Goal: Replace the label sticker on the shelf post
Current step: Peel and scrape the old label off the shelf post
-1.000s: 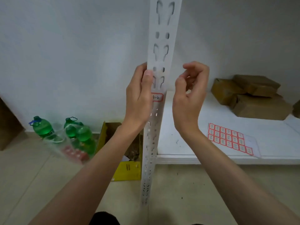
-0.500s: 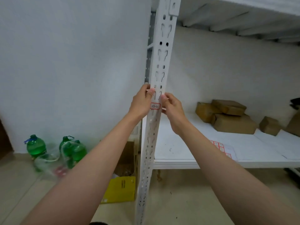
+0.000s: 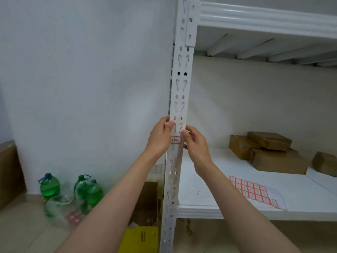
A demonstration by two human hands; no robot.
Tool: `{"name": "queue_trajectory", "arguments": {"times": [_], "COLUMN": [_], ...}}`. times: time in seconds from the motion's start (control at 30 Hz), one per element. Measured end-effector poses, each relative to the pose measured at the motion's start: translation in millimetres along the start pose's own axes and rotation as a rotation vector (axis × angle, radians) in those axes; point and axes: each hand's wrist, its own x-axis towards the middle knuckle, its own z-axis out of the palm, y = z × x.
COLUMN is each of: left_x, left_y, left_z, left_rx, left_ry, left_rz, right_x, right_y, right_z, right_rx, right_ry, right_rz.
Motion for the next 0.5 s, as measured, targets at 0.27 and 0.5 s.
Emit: {"name": "queue_trajectory", "arguments": {"times": [0.27, 0.5], "left_x": [1, -12], "left_y": [-18, -33], "left_z": [7, 18], "left_rx": [0.069, 0.211], "left_ry": [0.187, 0.350], "left_rz": [0.130, 0.565], "right_x": [8, 7], "right_y": [21, 29], "right_z": [-2, 3], "right_rx": [0.091, 0.209], "right_ry": [-0.010, 0.043], "right_rz": [-0.142, -0.163]}}
